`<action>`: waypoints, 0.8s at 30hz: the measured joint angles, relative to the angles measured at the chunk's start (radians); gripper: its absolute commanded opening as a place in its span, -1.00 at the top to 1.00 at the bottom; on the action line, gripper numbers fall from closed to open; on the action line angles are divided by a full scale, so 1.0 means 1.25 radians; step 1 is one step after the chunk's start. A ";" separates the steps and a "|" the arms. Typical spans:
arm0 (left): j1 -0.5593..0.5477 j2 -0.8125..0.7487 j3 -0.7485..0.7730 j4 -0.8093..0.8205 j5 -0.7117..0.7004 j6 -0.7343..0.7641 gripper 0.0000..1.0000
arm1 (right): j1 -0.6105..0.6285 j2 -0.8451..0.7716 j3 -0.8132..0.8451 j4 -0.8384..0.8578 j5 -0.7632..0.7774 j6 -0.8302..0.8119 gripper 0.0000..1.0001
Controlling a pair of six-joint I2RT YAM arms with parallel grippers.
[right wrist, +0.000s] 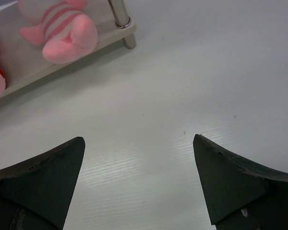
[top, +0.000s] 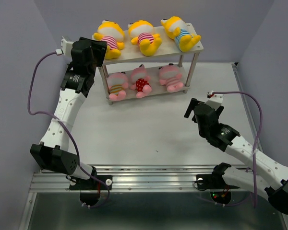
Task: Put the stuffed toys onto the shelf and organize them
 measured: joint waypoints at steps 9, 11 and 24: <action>0.000 -0.011 -0.027 0.015 0.026 0.019 -0.53 | 0.000 0.021 0.000 0.000 -0.008 0.000 -1.00; 0.000 -0.011 -0.031 0.019 0.032 0.023 -0.58 | 0.000 0.027 0.000 0.000 -0.012 0.000 -1.00; -0.001 -0.079 -0.068 0.031 0.091 0.112 -0.98 | 0.000 0.029 0.000 0.001 -0.018 0.003 -1.00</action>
